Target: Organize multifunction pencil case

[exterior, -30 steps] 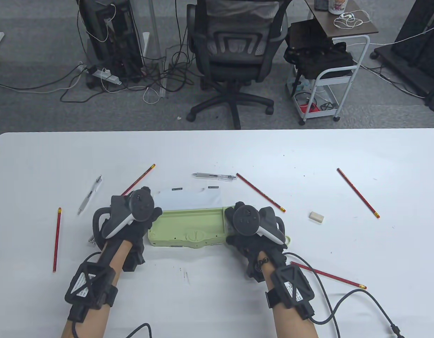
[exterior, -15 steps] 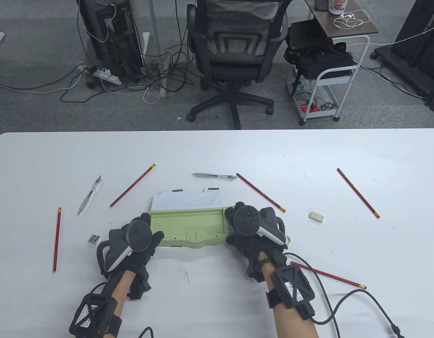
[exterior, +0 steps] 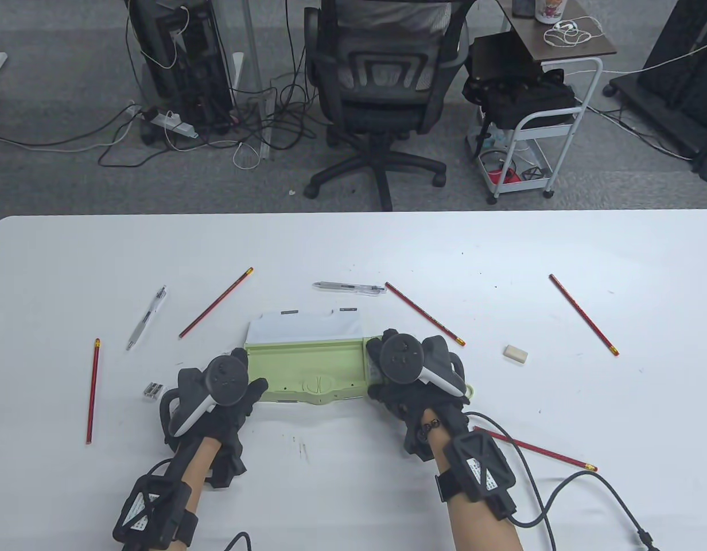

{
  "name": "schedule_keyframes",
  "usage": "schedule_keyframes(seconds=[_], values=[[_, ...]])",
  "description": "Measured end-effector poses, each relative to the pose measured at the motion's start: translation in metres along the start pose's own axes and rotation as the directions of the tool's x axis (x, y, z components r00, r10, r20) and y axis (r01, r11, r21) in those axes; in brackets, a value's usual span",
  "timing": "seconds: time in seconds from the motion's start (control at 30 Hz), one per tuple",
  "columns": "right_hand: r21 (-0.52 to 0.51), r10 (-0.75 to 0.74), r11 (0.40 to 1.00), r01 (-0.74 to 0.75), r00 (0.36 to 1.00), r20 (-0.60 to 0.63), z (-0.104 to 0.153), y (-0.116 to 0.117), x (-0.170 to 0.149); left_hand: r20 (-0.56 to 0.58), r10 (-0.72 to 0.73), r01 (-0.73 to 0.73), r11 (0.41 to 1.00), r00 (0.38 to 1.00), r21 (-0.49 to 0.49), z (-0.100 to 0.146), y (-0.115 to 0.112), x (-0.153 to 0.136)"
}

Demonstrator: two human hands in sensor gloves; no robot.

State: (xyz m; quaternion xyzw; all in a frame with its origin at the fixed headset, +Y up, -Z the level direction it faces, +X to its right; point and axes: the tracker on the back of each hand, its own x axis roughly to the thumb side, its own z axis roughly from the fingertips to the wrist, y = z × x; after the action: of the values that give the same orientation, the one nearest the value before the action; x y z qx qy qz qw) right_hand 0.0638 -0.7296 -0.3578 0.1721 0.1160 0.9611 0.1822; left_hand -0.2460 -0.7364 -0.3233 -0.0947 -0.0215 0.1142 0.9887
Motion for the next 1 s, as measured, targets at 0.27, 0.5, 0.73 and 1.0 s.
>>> schedule_keyframes(seconds=[0.27,0.5,0.73,1.0], values=[[-0.120,0.192,0.972,-0.202,0.977,-0.091,-0.019,-0.060,0.010,0.000,-0.043,0.043,0.999,0.999,-0.006,-0.001,0.001,0.003],[-0.137,0.412,0.891,-0.434,0.897,-0.164,-0.075,-0.088,0.026,0.006,-0.067,0.067,0.998,0.998,-0.007,-0.001,0.001,0.004],[-0.077,0.500,0.849,-0.523,0.842,-0.202,-0.127,-0.078,0.020,0.008,-0.083,0.083,0.996,0.997,-0.019,-0.002,0.001,0.005],[-0.011,0.543,0.832,-0.555,0.818,-0.190,-0.165,-0.053,0.009,0.006,-0.086,0.086,0.996,0.996,-0.024,-0.002,0.001,0.006]])
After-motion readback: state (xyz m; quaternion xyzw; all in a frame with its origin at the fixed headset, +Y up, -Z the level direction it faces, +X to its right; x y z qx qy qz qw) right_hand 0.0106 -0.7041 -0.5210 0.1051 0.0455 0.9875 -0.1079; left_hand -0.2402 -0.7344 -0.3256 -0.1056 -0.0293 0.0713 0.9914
